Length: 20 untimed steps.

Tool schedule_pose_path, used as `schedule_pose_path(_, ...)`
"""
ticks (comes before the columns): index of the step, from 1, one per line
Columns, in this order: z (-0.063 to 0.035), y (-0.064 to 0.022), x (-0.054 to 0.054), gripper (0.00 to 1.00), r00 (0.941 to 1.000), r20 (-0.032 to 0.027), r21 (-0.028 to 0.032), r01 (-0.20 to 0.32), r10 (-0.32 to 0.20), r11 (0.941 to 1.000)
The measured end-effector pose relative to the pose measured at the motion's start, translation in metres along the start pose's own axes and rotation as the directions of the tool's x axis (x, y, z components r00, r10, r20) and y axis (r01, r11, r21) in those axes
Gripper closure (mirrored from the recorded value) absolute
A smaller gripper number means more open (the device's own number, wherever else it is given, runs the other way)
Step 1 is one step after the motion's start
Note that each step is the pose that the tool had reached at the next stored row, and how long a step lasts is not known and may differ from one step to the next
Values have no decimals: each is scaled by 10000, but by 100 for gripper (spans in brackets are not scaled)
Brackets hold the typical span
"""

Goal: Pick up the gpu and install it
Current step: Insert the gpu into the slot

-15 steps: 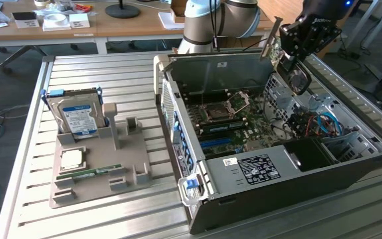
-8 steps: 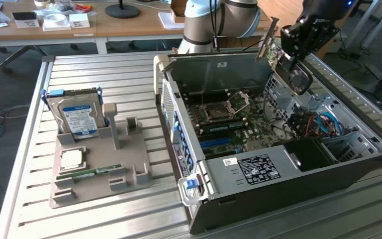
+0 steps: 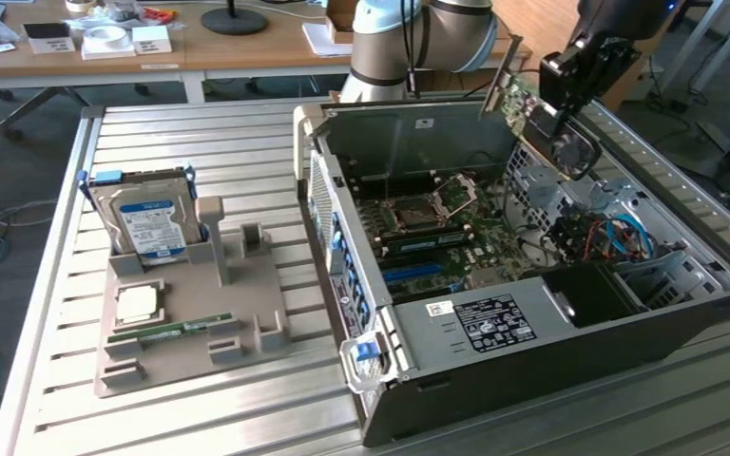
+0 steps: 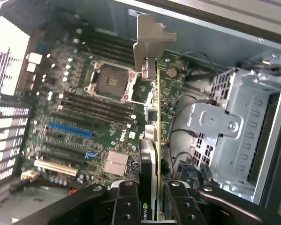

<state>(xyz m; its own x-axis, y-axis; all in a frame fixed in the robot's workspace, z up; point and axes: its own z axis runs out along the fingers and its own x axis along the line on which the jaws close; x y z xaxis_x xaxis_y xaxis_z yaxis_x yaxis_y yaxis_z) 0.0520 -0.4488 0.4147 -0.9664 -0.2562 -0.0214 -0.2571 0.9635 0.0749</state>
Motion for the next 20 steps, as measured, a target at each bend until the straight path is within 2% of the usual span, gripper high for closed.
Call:
schedule_pose_path(5,6,0,0,73,9960,-66,-23,895,-895,9960)
schedule_pose_path(10,13,-1,0,73,9836,-132,-51,1800,-1800,9837)
schedule_pose_path(13,17,-1,0,73,9724,-169,-70,2326,-2327,9726)
schedule_pose_path(15,20,-2,0,73,9629,-194,-85,2689,-2690,9631)
schedule_pose_path(20,28,-2,1,73,9345,-253,-125,3549,-3551,9348)
